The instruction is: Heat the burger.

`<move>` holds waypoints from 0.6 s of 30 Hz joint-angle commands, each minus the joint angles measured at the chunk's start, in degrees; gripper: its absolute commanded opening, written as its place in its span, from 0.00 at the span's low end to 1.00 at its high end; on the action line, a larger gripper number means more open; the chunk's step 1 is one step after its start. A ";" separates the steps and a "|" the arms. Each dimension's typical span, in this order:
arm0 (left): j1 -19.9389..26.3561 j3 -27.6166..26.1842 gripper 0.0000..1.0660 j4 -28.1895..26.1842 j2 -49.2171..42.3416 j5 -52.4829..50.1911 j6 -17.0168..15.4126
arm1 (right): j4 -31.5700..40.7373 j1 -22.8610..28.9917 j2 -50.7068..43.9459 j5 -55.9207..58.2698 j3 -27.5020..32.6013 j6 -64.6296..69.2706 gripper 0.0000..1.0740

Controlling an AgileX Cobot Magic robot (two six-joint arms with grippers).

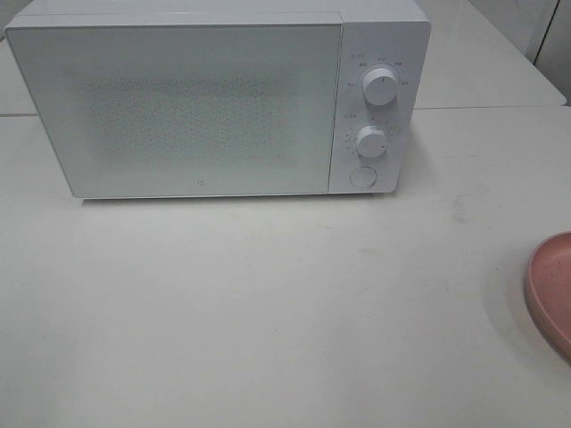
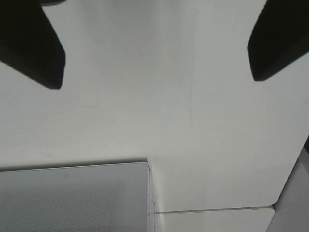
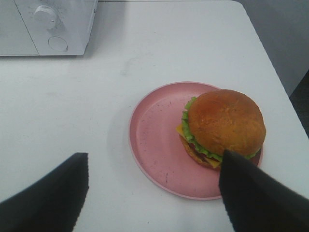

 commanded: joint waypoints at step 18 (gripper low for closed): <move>0.11 0.11 0.92 -0.52 -1.66 -0.17 -0.29 | -0.11 -0.52 -0.92 -0.57 0.23 -0.52 0.70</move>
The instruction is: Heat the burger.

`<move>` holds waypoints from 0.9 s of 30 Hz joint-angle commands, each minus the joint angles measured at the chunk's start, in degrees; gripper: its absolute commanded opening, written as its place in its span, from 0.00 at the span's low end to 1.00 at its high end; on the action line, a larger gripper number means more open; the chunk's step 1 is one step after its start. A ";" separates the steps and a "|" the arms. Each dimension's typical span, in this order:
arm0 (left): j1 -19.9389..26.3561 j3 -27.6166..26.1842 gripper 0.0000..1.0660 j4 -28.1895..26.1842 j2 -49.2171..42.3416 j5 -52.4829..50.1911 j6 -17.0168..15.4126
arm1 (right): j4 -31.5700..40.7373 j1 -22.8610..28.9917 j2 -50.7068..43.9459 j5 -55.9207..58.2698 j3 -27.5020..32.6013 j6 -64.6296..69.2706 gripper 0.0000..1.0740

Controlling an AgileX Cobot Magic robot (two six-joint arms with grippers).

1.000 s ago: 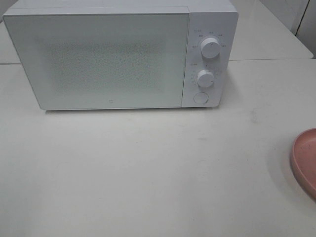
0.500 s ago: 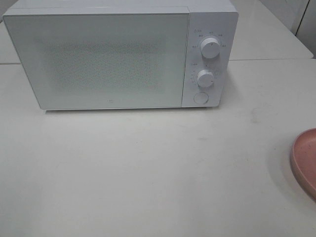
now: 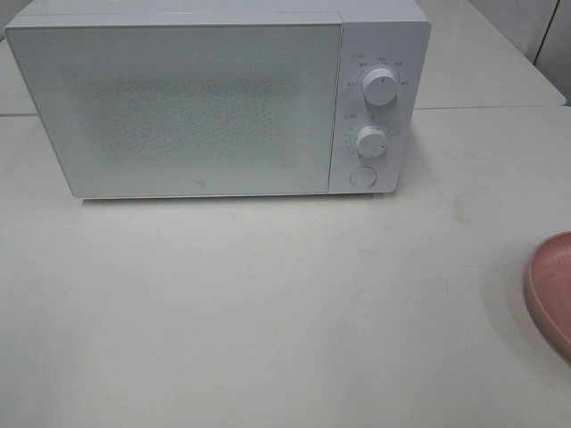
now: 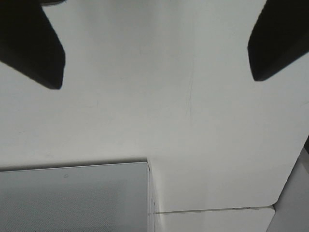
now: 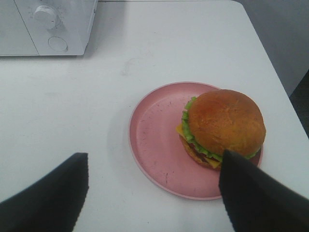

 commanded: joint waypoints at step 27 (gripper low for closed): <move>0.11 0.11 0.92 -0.52 -1.66 -0.17 -0.29 | -0.11 -0.52 -0.92 -0.57 0.23 -0.52 0.70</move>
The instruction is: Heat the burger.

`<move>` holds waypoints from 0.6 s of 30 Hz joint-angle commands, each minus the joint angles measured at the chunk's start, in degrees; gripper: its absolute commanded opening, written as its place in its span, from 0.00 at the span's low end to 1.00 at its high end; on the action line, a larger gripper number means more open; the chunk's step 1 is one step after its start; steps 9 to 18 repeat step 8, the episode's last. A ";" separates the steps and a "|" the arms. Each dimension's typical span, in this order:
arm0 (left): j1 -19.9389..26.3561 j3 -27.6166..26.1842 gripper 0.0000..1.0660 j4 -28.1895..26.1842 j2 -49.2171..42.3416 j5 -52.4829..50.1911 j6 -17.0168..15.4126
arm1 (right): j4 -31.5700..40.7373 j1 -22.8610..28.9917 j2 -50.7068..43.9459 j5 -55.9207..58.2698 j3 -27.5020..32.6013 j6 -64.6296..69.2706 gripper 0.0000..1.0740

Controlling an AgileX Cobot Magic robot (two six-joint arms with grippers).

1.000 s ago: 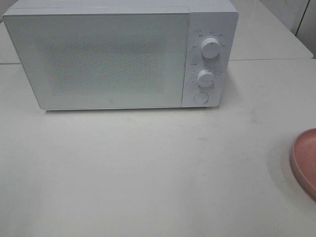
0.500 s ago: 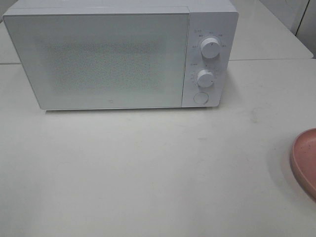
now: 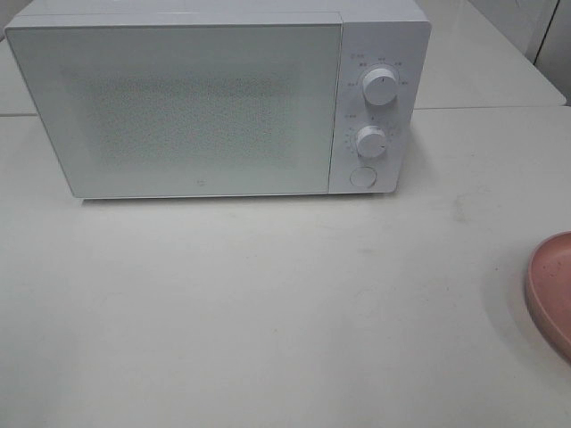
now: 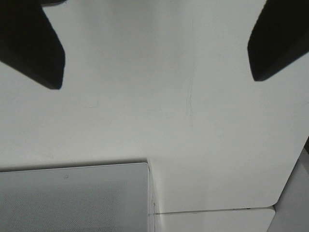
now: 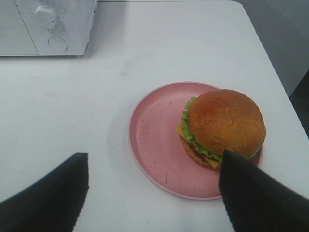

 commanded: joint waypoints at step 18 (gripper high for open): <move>0.11 0.11 0.92 -0.52 -1.66 -0.29 -0.29 | -0.11 -0.52 -0.92 -0.57 0.23 -0.52 0.70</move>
